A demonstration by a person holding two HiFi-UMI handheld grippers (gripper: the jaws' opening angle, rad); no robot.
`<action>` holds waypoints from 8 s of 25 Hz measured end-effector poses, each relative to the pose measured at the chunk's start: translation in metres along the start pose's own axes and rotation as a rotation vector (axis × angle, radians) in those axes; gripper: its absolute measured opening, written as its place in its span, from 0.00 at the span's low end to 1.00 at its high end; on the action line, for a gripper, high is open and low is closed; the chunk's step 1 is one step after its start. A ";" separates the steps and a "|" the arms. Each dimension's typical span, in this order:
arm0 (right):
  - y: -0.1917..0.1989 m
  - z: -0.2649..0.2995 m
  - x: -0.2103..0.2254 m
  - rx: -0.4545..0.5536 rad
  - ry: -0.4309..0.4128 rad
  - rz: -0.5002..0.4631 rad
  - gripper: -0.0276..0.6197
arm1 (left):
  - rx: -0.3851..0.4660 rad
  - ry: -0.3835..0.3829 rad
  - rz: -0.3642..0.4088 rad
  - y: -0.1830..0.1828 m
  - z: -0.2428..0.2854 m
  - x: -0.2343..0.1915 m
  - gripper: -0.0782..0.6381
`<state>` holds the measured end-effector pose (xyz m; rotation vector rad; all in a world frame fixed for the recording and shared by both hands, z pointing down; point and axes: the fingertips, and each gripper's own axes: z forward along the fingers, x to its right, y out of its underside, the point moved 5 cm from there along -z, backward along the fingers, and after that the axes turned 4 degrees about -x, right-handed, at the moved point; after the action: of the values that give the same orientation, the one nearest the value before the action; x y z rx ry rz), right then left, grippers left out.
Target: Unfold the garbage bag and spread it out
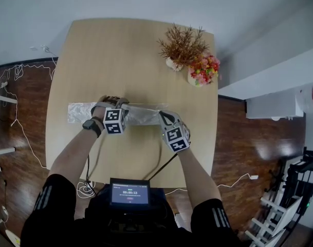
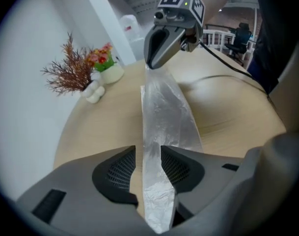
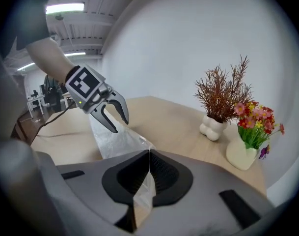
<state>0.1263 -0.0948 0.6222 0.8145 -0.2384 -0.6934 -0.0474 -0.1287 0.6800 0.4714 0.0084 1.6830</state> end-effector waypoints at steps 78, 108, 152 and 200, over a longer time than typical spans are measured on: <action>0.129 -0.024 -0.083 -0.666 -0.271 -0.161 0.33 | 0.215 0.115 -0.184 -0.043 -0.081 0.133 0.24; 0.130 -0.027 -0.084 -0.626 -0.255 -0.184 0.34 | -0.354 0.277 -0.217 0.141 -0.041 0.107 0.42; -0.013 0.072 -0.216 -0.329 -0.417 -0.477 0.26 | -0.234 0.315 -0.375 0.100 -0.020 0.057 0.61; 0.018 0.050 -0.268 -0.353 -0.438 -0.765 0.08 | -0.342 -0.017 -0.238 0.110 -0.011 0.002 0.61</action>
<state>-0.0905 0.0586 0.6858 0.3855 -0.1844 -1.5909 -0.1553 -0.1438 0.7003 0.2168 -0.2243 1.4106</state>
